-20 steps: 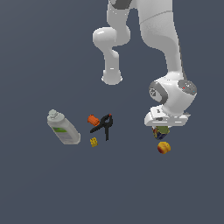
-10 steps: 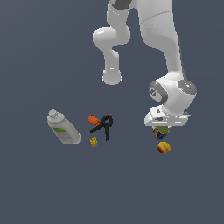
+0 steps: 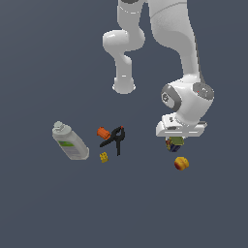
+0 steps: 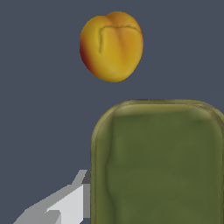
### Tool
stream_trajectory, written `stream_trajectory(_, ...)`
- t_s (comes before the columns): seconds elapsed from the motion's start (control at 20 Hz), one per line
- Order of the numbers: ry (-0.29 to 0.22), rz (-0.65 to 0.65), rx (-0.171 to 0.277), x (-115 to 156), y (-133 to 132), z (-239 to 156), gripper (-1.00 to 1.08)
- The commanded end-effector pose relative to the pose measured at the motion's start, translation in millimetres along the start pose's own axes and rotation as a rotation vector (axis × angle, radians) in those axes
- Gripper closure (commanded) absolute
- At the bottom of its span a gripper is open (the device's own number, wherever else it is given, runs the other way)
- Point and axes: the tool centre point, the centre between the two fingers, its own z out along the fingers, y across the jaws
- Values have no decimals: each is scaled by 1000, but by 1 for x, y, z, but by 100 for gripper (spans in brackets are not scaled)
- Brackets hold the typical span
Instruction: Pick up a designated object from a clutter of objects.
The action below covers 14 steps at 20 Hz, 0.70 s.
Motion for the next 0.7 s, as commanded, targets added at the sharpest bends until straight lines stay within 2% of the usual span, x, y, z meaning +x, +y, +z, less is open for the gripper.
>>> stream_trajectory(0.0,5,1,2,1,11,-13,108)
stream_trajectory(0.3,4,1,2,-3,52,-52,108)
stream_trajectory(0.65,4,1,5,-8,114,-112,108)
